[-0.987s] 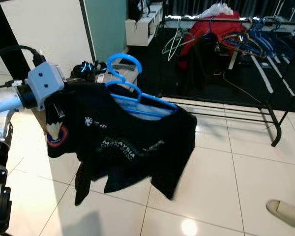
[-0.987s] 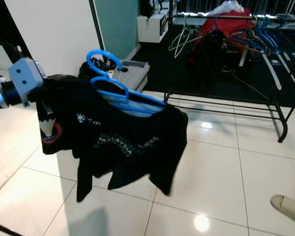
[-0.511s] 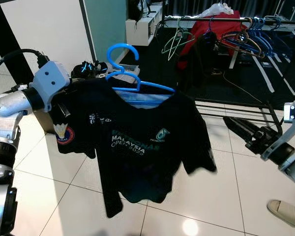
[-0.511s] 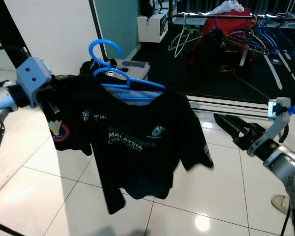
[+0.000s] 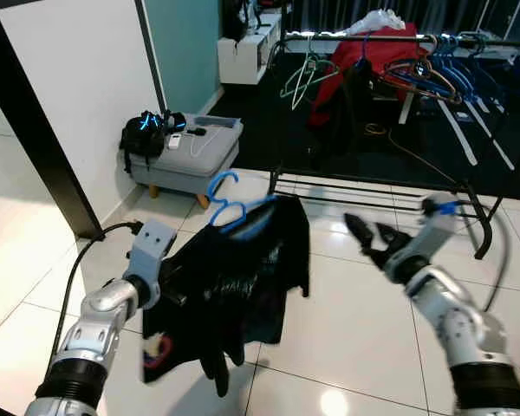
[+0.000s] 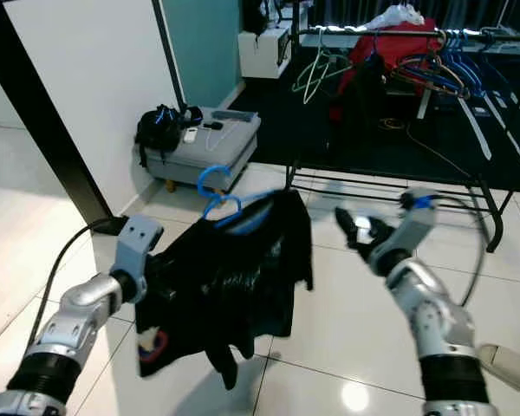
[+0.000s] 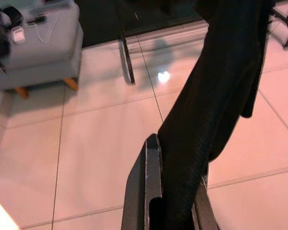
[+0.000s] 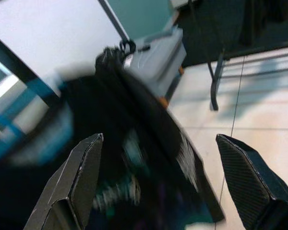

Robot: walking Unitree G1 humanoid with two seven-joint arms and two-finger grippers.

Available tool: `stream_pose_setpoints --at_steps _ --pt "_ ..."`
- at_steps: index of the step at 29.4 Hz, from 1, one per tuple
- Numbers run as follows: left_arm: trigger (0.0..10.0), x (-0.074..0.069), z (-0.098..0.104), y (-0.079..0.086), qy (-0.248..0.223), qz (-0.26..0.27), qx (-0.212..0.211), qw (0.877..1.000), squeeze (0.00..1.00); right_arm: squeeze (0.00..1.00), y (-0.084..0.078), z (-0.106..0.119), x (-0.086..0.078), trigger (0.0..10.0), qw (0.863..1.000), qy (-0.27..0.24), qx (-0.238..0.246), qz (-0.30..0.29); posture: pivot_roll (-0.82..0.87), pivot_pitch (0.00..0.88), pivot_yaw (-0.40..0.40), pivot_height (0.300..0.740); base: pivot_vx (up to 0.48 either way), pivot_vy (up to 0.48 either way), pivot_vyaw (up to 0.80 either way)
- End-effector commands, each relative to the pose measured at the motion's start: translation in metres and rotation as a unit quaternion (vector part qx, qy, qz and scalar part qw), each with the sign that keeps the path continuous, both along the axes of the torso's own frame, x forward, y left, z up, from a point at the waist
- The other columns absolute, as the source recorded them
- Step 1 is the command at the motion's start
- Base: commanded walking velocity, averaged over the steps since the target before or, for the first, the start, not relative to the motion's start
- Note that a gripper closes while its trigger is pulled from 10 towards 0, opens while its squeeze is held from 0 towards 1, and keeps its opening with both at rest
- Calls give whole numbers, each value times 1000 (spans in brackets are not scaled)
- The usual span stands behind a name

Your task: Hang hanger

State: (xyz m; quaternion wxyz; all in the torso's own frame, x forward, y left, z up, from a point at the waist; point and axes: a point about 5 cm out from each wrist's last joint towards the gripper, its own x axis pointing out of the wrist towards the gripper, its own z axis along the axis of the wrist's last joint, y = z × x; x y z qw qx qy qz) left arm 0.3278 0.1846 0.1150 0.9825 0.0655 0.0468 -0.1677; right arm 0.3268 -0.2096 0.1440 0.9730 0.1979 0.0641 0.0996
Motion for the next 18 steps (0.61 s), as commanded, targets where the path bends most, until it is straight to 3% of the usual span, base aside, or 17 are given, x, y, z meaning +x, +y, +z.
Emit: stream_pose_setpoints --at_steps 1,2,7,13,18 --pt "10000 -2 4 -1 -21 21 -34 999 0 0 3 -6 0 10000 1000 8 -16 -3 -37 27 -9 740 0 0 -800" --pt "10000 -5 8 -5 -43 36 -65 996 0 0 7 -9 2 10000 1000 10 -22 2 -39 27 -12 740 0 0 -800" --pt "10000 -10 21 -11 -81 58 -109 989 0 0 3 -12 4 10000 999 20 -25 -8 -67 20 -23 740 0 0 -800" --pt "10000 -15 26 -11 -86 100 -97 987 0 0 -1 -14 7 10000 999 17 -27 -25 -78 9 -26 740 0 0 -800" --pt "10000 -18 30 -13 -93 113 -79 986 0 0 -4 -13 9 10000 999 9 -25 -38 -83 1 -26 740 480 0 -308"
